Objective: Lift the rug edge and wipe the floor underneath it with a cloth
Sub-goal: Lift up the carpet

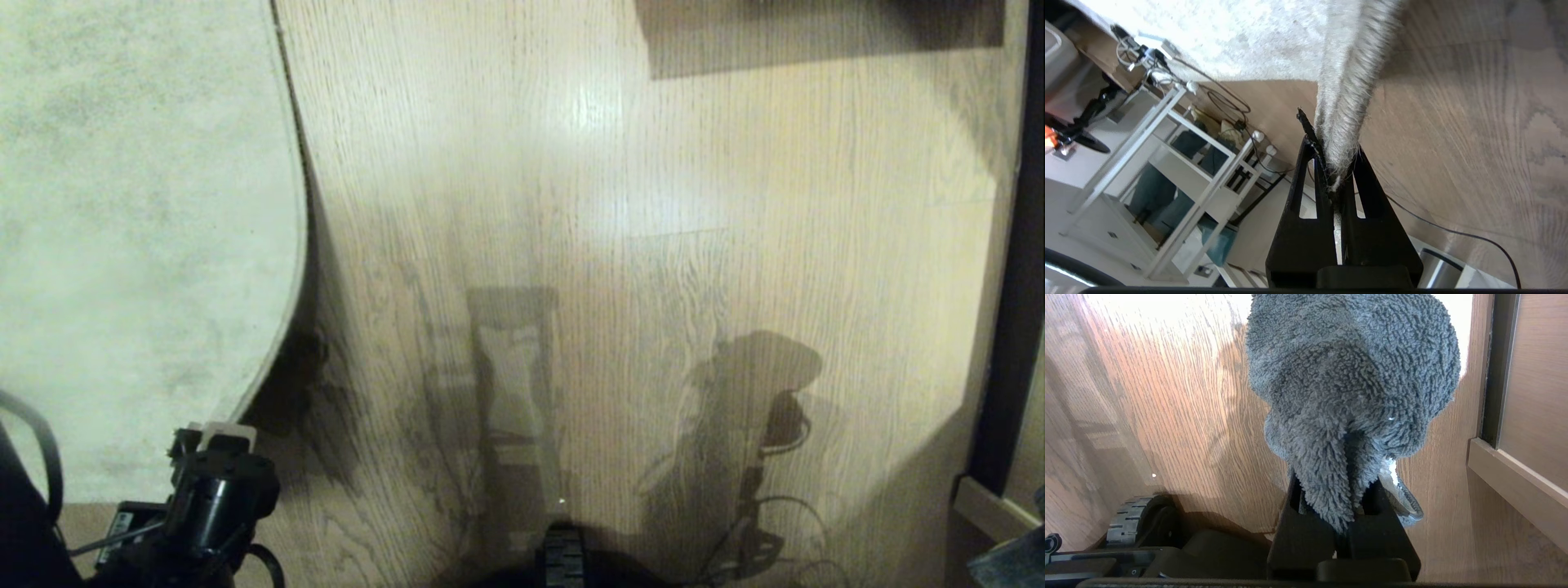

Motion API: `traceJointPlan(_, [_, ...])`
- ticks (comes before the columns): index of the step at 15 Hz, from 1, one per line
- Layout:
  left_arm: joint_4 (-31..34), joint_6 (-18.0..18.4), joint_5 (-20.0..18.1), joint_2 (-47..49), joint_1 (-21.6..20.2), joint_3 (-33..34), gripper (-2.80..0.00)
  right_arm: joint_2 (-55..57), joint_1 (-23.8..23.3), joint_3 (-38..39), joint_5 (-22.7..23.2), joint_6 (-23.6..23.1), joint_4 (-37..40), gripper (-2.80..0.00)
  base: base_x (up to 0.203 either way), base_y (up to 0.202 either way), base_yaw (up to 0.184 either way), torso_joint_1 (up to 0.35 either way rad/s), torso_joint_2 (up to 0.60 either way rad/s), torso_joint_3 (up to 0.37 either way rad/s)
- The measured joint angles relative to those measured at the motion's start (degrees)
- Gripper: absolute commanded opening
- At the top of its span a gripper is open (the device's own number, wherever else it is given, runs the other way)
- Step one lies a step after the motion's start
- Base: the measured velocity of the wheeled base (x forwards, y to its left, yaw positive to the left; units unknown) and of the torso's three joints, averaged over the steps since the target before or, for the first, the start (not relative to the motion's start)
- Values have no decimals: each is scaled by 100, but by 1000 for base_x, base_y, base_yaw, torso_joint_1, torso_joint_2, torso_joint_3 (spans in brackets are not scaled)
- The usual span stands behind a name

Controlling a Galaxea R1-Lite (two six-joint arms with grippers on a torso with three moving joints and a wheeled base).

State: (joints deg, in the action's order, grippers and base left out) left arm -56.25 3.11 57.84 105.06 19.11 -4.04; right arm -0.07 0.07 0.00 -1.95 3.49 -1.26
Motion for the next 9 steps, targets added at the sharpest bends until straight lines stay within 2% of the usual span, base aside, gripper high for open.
traceJointPlan(9, [-1, 6, -190, -640, -512, 65, -280, 0, 0, 0, 4, 1, -2, -280, 0, 0, 0, 0, 0, 0])
